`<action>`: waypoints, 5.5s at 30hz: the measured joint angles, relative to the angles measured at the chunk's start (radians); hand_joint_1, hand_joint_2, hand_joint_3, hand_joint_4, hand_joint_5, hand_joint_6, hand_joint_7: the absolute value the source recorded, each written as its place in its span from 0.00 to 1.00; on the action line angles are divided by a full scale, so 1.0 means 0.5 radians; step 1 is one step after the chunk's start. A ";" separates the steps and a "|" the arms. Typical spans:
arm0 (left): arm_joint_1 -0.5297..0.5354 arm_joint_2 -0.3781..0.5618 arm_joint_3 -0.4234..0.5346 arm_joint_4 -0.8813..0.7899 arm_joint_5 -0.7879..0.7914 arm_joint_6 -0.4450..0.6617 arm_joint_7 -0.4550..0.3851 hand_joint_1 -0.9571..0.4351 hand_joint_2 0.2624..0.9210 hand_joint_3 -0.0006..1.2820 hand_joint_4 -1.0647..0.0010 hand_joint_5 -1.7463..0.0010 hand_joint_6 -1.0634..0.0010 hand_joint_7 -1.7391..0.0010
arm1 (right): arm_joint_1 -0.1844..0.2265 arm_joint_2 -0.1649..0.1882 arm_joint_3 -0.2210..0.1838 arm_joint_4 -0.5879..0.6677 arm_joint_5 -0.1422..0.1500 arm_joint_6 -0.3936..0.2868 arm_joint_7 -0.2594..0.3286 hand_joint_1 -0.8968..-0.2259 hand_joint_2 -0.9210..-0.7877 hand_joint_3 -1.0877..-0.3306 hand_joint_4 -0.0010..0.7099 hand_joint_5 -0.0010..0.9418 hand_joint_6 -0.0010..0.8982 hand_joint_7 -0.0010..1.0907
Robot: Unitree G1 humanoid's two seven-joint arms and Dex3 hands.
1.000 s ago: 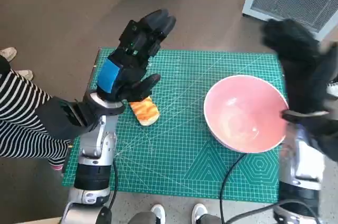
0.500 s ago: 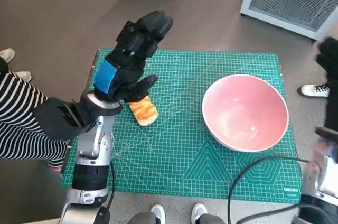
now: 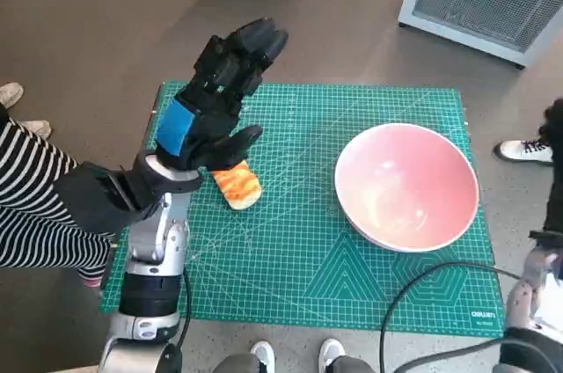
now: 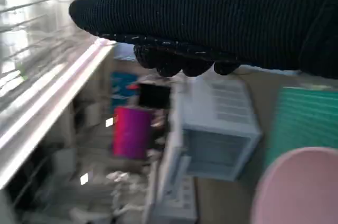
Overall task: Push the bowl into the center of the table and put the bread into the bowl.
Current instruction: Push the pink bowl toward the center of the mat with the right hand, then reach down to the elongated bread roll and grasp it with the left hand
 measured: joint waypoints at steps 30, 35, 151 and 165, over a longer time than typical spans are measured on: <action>0.001 0.068 0.003 -0.004 -0.048 0.041 -0.036 0.26 1.00 0.29 0.98 0.83 1.00 0.67 | -0.395 0.231 0.129 0.956 -0.060 0.102 -0.032 0.42 0.00 0.38 0.13 0.01 0.08 0.35; 0.010 0.071 0.003 -0.012 -0.059 0.054 -0.036 0.27 1.00 0.27 0.97 0.82 1.00 0.67 | -0.445 0.299 0.148 0.975 -0.062 0.148 -0.024 0.40 0.00 0.39 0.13 0.00 0.09 0.34; -0.065 0.598 0.047 0.228 0.166 -0.315 -0.300 0.32 0.95 0.15 0.87 0.91 1.00 0.64 | -0.003 0.395 0.608 -1.112 -0.059 0.153 0.331 0.32 0.00 0.54 0.19 0.02 0.10 0.40; -0.340 1.031 -0.108 0.589 0.536 -0.633 -0.587 0.57 0.70 0.03 0.75 0.97 0.80 0.71 | 0.042 0.380 0.592 -1.161 -0.009 0.231 0.331 0.33 0.00 0.55 0.20 0.02 0.10 0.41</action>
